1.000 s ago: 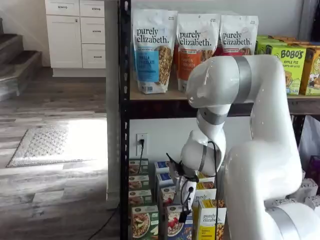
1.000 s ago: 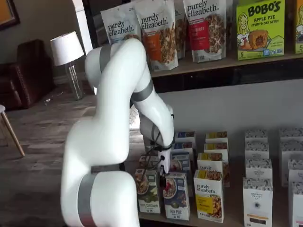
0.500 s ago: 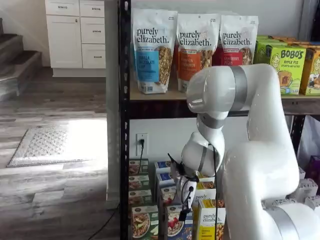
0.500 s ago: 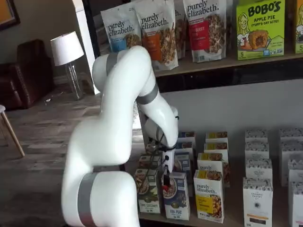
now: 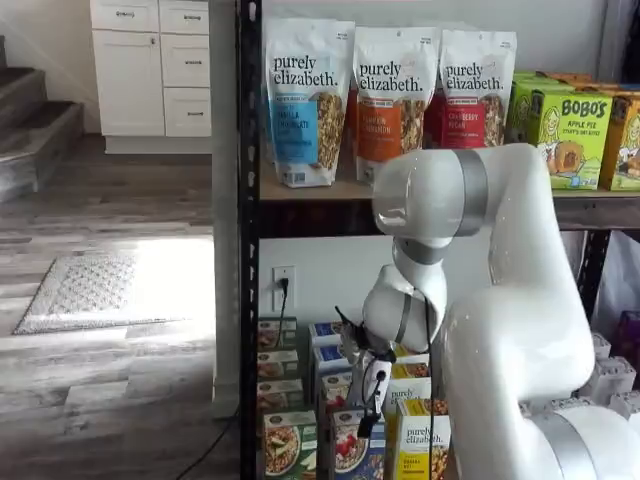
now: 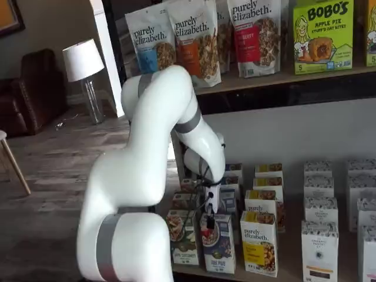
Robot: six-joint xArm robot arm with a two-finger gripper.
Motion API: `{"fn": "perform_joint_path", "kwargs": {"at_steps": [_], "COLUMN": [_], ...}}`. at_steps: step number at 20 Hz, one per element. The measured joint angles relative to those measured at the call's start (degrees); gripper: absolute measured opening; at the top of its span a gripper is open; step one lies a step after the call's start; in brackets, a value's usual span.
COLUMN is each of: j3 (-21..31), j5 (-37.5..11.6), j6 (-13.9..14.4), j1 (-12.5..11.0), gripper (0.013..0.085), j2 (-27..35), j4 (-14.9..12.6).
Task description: Pick up the blue and white box that is on the bottom shelf, the second box from the left
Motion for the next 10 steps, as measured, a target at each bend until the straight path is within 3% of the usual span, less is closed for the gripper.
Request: {"fn": "perform_joint_path", "kwargs": {"at_steps": [10], "j3": [-5.8], "j5": [1.7], "j6": [2.7], "j1": [-0.8], "gripper": [0.0850], "j2": [4.9], "j4": [-3.7]}}
